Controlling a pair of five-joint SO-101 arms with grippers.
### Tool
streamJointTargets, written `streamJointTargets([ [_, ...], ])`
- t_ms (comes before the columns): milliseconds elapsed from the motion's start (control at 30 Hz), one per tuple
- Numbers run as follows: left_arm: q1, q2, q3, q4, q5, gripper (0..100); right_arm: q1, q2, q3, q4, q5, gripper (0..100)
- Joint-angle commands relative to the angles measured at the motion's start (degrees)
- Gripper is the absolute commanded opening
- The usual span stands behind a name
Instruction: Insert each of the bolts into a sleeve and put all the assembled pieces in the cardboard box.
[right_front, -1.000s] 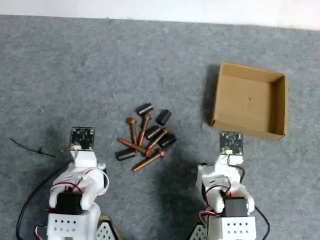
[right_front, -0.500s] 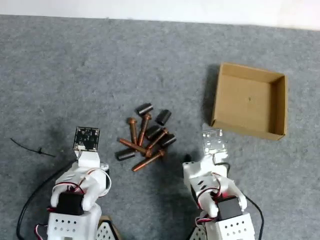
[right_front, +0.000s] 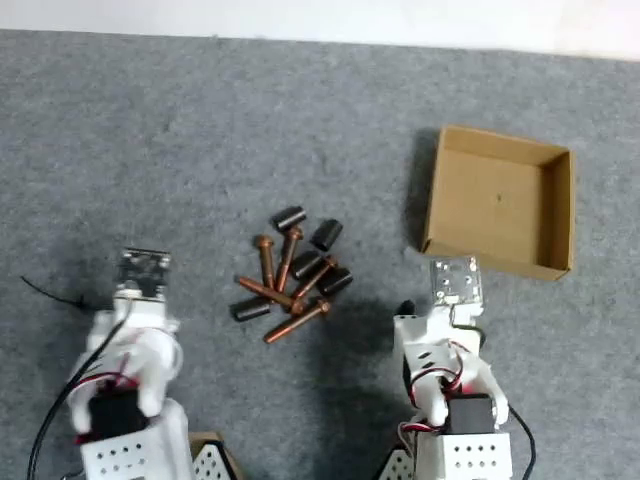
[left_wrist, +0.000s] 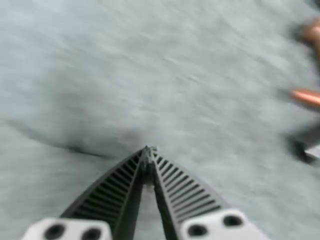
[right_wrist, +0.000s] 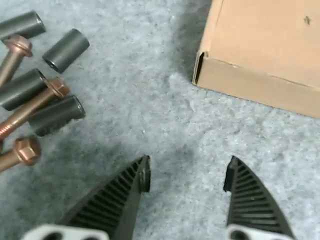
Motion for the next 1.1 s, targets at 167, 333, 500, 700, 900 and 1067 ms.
streamJointTargets([
  [167,11.6,0.3,-10.3,-14.6,2.6,1,6.1,0.0,7.3,-2.4,-0.9,23.1],
  [333,21.8,11.6,-10.2,-21.0,8.4,1,7.9,0.0,6.7,-2.3,-1.8,23.1],
  [500,23.3,36.5,-16.2,-28.9,8.3,1,8.0,0.0,6.7,-2.4,-1.8,23.1],
  [700,26.5,65.5,-26.5,-35.5,8.4,1,7.8,0.0,6.5,-2.4,-1.8,23.1],
  [900,27.1,83.9,-34.8,-40.8,13.3,1,7.8,0.0,6.5,-2.3,-1.8,23.1],
  [1067,24.0,85.9,-36.2,-40.8,13.5,1,8.1,0.0,6.5,-0.6,-1.6,23.1],
])
